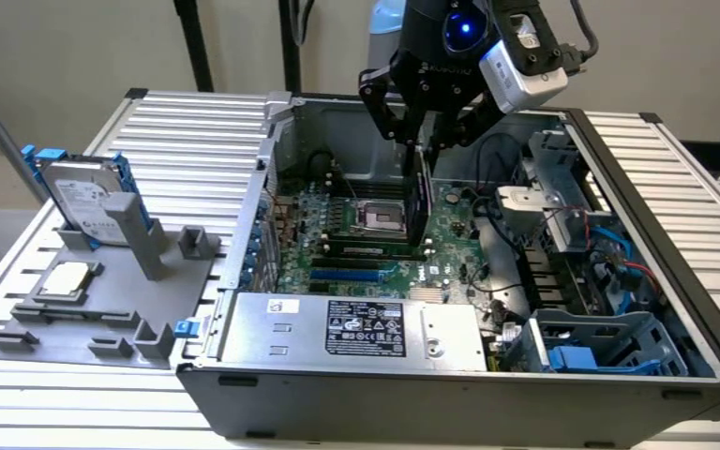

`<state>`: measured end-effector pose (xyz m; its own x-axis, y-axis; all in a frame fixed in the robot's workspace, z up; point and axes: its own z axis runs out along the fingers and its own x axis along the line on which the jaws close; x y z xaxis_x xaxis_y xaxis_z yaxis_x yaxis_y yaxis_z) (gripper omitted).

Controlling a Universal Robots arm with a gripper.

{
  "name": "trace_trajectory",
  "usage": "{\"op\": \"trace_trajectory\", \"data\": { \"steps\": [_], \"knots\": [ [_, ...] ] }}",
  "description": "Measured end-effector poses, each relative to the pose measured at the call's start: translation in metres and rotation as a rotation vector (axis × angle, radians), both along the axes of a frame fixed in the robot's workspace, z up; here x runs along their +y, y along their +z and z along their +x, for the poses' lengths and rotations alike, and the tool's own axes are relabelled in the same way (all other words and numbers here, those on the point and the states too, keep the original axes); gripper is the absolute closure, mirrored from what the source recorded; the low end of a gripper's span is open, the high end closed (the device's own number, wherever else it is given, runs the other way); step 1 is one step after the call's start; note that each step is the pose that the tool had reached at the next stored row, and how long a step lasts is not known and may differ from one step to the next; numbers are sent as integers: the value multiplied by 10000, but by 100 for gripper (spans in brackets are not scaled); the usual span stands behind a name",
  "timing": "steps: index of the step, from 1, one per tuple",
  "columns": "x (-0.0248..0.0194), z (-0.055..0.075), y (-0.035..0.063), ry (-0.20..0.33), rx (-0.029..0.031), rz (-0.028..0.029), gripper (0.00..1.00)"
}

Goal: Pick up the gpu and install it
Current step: 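Insert the gpu into the slot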

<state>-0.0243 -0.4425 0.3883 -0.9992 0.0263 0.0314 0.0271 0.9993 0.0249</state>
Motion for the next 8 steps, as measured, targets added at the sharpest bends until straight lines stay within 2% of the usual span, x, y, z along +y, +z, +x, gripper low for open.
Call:
{"op": "trace_trajectory", "data": {
  "steps": [8],
  "knots": [
    [0, 0, 0, 0, 0, 1, 73]
  ]
}}
